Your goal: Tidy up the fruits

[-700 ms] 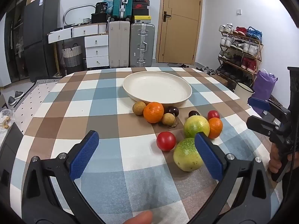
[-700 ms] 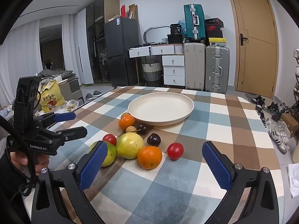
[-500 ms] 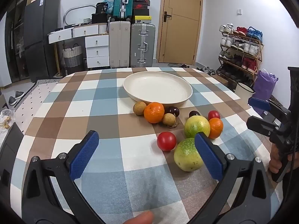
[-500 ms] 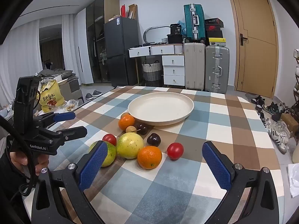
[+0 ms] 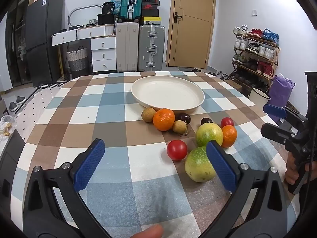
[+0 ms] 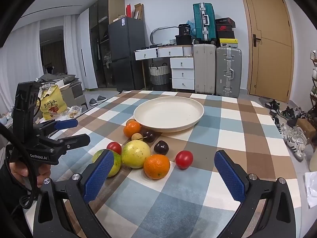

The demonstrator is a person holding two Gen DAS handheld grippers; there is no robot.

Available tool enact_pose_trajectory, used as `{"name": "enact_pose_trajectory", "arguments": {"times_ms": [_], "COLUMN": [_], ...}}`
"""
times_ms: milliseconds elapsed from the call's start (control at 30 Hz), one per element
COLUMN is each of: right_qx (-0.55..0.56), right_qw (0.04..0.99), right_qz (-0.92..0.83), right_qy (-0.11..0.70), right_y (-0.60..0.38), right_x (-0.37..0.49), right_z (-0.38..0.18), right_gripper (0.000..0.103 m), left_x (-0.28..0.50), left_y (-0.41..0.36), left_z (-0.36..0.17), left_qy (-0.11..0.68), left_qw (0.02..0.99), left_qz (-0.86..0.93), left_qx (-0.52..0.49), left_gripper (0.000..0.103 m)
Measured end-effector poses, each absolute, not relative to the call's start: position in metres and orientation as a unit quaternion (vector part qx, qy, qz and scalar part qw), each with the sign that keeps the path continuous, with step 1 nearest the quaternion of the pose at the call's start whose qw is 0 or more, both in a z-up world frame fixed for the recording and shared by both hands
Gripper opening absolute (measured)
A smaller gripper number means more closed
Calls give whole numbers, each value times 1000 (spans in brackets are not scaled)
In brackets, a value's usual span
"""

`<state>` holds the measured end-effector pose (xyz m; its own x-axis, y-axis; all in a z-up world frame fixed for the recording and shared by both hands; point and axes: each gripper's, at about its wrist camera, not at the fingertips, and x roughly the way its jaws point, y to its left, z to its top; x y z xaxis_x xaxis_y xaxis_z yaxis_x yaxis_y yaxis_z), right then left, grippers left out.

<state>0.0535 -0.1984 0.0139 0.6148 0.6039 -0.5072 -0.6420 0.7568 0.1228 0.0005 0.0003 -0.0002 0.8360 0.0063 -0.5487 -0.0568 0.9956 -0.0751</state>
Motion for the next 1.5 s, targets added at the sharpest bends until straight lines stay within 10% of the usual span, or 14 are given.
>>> {"name": "enact_pose_trajectory", "arguments": {"times_ms": [1500], "right_qx": [-38], "right_qw": [897], "right_qz": [347], "right_qy": [271], "right_y": [-199], "right_x": [53], "right_z": [12], "right_gripper": [103], "left_x": [-2], "left_y": [2], "left_z": [2], "left_qy": [285], "left_qw": [957], "left_qz": [17], "left_qx": [-44], "left_gripper": [102]}}
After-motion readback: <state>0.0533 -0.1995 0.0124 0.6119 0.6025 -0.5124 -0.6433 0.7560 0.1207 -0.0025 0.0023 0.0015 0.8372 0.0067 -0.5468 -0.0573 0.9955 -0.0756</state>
